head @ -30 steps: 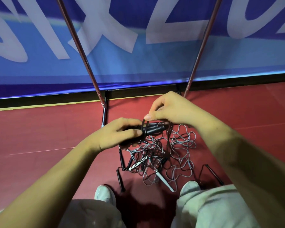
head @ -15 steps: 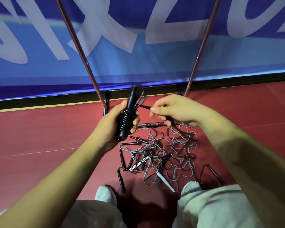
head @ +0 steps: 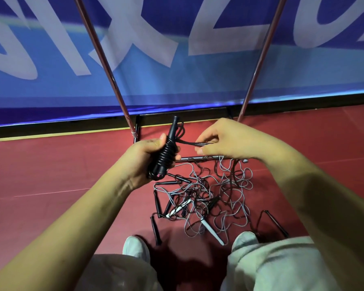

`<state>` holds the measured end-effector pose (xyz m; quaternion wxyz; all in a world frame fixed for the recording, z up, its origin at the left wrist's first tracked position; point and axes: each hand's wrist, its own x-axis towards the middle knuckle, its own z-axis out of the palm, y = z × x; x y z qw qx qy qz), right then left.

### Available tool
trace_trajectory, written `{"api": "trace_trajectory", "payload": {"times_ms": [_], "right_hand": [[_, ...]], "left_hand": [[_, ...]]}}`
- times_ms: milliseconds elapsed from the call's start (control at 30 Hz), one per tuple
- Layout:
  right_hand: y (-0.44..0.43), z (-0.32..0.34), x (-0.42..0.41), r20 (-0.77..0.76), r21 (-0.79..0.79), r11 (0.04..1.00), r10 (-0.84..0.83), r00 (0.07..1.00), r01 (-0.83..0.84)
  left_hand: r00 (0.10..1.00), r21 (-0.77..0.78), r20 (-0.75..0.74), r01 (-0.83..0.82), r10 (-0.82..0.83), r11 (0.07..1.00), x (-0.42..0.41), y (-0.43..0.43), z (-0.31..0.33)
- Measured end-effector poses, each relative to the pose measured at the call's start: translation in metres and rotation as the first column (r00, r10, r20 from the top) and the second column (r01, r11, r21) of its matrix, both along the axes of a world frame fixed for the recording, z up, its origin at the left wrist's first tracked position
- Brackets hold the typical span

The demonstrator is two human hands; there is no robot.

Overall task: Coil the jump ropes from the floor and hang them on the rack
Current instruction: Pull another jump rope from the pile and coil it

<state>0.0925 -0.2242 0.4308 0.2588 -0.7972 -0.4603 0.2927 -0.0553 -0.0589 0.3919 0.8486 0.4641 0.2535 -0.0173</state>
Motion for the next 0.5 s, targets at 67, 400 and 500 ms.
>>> {"api": "trace_trajectory", "payload": {"times_ms": [67,400,500], "right_hand": [[0.001,-0.002,-0.001,0.034,-0.021,0.999,0.038,0.999,-0.037],[0.004,-0.004,-0.006,0.074,-0.025,0.991,0.131,0.989,-0.129],[0.005,-0.003,-0.005,0.051,0.053,0.997,0.045,0.998,-0.047]], "left_hand": [[1.0,0.051,-0.028,0.001,0.0,0.999,0.0,0.0,-0.001],[0.952,0.546,-0.185,0.306,-0.245,0.78,-0.002,-0.007,-0.011],[0.921,0.523,-0.208,0.39,-0.33,0.758,-0.002,-0.011,-0.009]]}}
